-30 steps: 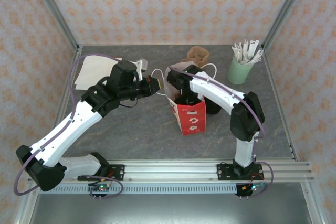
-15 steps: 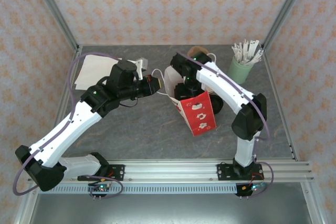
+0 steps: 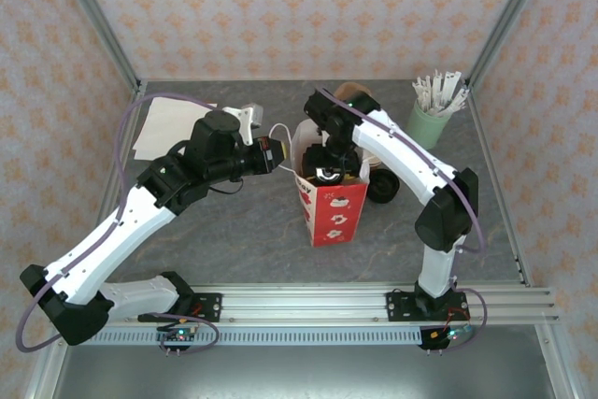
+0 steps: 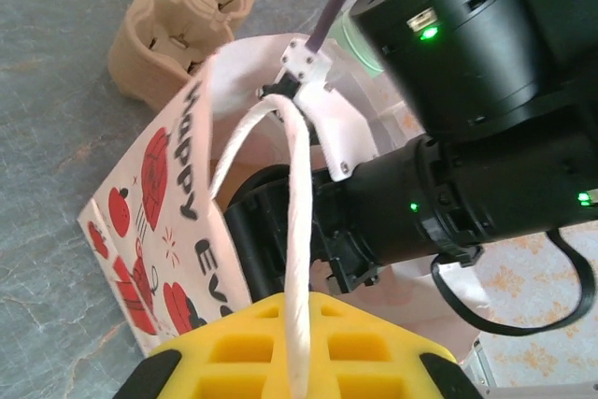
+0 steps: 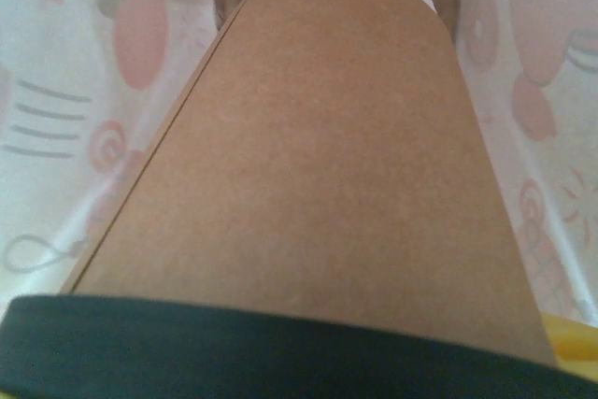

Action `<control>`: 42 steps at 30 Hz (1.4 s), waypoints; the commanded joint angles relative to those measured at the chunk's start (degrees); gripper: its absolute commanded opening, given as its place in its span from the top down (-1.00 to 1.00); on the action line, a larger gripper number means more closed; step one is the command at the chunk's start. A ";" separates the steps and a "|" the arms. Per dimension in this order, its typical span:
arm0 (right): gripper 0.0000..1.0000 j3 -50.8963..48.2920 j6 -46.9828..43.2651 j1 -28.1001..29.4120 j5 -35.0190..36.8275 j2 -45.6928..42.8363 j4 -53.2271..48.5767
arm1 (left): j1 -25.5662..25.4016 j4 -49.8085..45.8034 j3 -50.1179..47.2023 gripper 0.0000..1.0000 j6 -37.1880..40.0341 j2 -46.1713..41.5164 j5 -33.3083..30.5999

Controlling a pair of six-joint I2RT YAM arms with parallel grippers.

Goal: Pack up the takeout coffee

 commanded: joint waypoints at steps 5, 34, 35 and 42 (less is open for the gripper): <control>-0.51 5.05 0.12 0.26 0.68 -0.57 -0.79 | -0.47 0.67 1.69 0.75 2.33 -1.47 -2.16; -0.51 15.48 -1.88 0.20 5.46 -1.40 -16.56 | -0.47 -0.64 -0.01 -0.20 9.64 -8.79 -13.42; -0.51 15.67 -1.80 0.22 6.00 -1.75 -16.66 | -0.47 -0.35 -0.25 -0.22 10.37 -9.16 -13.67; -0.51 20.57 -1.57 0.22 5.84 -2.94 -17.53 | -0.47 0.91 -1.36 -0.56 16.12 -11.83 -14.71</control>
